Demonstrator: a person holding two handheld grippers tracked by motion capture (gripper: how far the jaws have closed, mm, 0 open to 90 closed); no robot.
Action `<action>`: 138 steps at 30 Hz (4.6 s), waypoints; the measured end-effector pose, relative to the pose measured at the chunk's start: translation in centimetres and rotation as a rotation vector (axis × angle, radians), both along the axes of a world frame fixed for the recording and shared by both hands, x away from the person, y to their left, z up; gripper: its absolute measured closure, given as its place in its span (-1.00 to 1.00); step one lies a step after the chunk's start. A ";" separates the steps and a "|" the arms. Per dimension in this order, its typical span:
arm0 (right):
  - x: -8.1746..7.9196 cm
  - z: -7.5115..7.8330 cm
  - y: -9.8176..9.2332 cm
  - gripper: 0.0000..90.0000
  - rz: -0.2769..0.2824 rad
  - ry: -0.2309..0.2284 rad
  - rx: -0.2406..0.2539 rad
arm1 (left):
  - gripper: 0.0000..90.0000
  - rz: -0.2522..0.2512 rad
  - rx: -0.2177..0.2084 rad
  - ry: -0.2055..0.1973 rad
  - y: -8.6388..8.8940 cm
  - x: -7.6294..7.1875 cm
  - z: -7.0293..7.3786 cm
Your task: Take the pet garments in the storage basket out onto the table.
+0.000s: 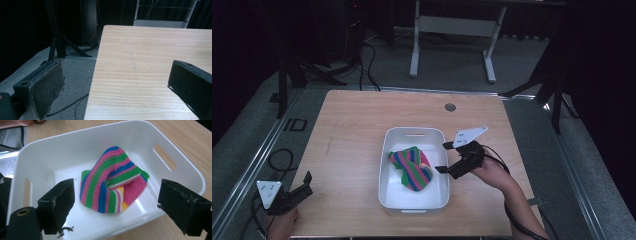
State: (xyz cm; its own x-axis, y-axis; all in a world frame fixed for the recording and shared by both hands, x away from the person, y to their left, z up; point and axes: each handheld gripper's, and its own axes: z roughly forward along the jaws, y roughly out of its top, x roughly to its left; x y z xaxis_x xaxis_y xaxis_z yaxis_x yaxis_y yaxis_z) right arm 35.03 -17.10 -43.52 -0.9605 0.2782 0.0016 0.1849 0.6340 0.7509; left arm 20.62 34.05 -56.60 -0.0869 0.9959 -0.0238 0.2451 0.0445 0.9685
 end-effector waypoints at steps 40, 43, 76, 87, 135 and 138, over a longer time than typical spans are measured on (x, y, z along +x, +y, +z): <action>2.3 -5.8 12.6 -0.39 0.032 0.126 -0.464 | -0.98 -0.017 0.005 0.000 0.0 0.0 0.0; 1.9 -6.3 13.3 -0.13 0.077 0.117 -0.537 | -0.98 -0.017 0.004 0.000 0.0 0.0 0.0; -0.9 6.2 7.4 0.76 -0.007 -0.006 -0.041 | -0.98 -0.009 0.005 0.003 0.0 0.0 0.0; -1.7 12.0 3.1 0.76 -0.076 -0.103 0.097 | -0.98 -0.007 0.003 0.003 0.0 0.0 0.0; 3.3 -8.6 -10.8 0.74 -0.530 0.162 0.020 | -0.98 -0.007 0.009 0.005 0.0 0.0 0.0; 3.2 -10.0 -10.3 0.73 -0.533 0.165 0.004 | -0.98 -0.008 0.012 0.006 -0.1 0.0 0.0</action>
State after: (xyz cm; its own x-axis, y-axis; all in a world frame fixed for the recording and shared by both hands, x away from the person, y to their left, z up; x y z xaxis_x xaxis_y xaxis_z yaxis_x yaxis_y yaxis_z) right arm 38.19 -27.44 -53.56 -0.6740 0.7250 0.1420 0.5945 0.4181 0.6868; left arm 20.61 33.99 -56.58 -0.0793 0.9968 -0.0118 0.2511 0.0314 0.9675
